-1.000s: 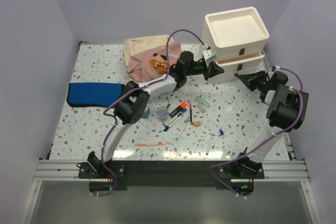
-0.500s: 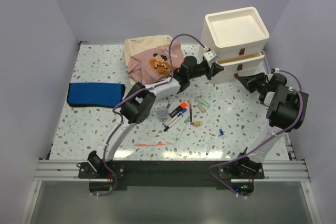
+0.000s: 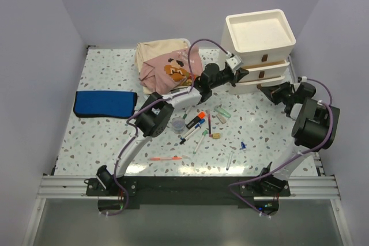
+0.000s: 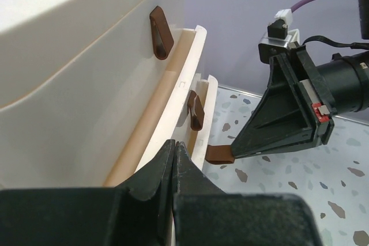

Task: Sort the stationery into containers
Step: Close the drawer at the center of the board.

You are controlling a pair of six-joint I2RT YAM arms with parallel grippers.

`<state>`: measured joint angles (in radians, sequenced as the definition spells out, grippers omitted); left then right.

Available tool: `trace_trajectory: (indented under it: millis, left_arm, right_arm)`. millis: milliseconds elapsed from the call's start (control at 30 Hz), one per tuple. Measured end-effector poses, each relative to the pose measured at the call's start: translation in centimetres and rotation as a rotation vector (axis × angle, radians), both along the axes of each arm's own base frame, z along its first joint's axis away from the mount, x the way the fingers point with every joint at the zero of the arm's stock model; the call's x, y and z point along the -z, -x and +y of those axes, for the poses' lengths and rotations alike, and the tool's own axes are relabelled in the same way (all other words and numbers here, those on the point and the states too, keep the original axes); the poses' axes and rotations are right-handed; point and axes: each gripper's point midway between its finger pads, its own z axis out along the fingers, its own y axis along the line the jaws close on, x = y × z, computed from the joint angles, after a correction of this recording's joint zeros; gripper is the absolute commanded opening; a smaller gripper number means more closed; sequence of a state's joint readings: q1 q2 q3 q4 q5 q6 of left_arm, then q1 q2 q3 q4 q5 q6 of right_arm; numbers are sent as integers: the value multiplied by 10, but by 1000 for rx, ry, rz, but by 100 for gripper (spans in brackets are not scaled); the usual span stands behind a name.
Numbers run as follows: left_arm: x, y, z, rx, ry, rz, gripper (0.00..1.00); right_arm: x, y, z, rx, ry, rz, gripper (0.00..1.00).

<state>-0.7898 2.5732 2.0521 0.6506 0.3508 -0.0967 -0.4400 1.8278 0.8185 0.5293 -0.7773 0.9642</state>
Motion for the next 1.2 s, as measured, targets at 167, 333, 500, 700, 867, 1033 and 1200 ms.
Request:
trace_trajectory:
  millis: [167, 333, 500, 700, 867, 1033, 1200]
  left_arm:
    - [0, -2, 2, 0, -3, -5, 0]
    - [0, -2, 2, 0, -2, -2, 0]
    - [2, -7, 0, -19, 7, -16, 0]
    - [19, -17, 2, -59, -7, -23, 0]
    - [25, -22, 4, -86, -14, -27, 0]
    - [17, -28, 7, -101, 0, -39, 0]
    - [15, -30, 8, -103, 2, -42, 0]
  right_arm:
    - [0, 4, 2, -8, 11, 6, 0]
    - [4, 7, 3, -11, 11, 19, 0]
    - [5, 14, 3, -14, 23, 29, 0]
    - [2, 26, 6, -19, 38, 35, 0]
    - [5, 33, 9, -33, 44, 58, 0]
    - [4, 39, 11, -46, 55, 69, 0]
    - [4, 47, 17, -67, 49, 80, 0]
